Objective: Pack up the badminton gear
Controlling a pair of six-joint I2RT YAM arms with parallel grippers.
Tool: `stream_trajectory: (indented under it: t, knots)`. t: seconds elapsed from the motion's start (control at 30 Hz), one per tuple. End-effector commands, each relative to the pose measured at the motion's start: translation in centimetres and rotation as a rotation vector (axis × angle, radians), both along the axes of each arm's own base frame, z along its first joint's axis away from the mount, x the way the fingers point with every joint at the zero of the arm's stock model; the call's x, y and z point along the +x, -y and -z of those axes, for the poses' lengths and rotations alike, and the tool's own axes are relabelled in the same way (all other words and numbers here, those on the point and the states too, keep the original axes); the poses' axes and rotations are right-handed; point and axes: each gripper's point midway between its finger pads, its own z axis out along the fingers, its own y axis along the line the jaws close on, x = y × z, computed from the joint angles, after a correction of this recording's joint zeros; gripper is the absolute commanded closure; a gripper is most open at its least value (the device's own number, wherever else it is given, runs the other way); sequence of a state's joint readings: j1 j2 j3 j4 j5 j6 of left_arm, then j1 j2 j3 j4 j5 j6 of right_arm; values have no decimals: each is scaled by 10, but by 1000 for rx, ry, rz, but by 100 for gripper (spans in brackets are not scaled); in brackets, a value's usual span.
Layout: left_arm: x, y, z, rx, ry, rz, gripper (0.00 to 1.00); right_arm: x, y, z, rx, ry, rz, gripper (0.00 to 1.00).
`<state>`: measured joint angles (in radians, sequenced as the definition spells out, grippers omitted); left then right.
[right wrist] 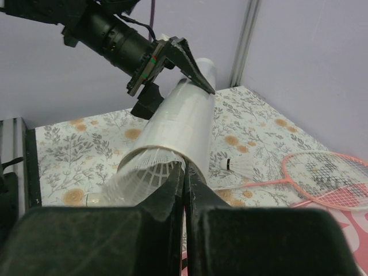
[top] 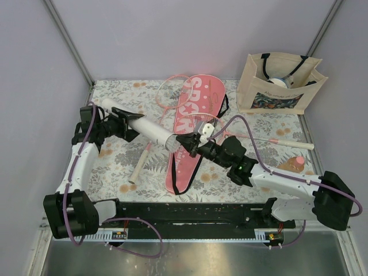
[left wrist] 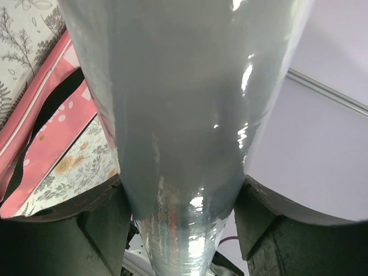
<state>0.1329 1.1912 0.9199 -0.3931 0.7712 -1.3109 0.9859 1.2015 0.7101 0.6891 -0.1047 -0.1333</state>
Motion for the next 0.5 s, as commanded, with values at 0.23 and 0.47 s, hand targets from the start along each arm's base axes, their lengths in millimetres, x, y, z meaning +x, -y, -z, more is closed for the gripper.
stream_trajectory:
  t: [0.23, 0.47]
  knots:
    - [-9, 12, -32, -56, 106, -7, 57, 25, 6, -29, 190, 42, 284, 51]
    - [-13, 14, -30, -75, 93, -3, 57, 15, 16, -30, 200, -43, 266, 30]
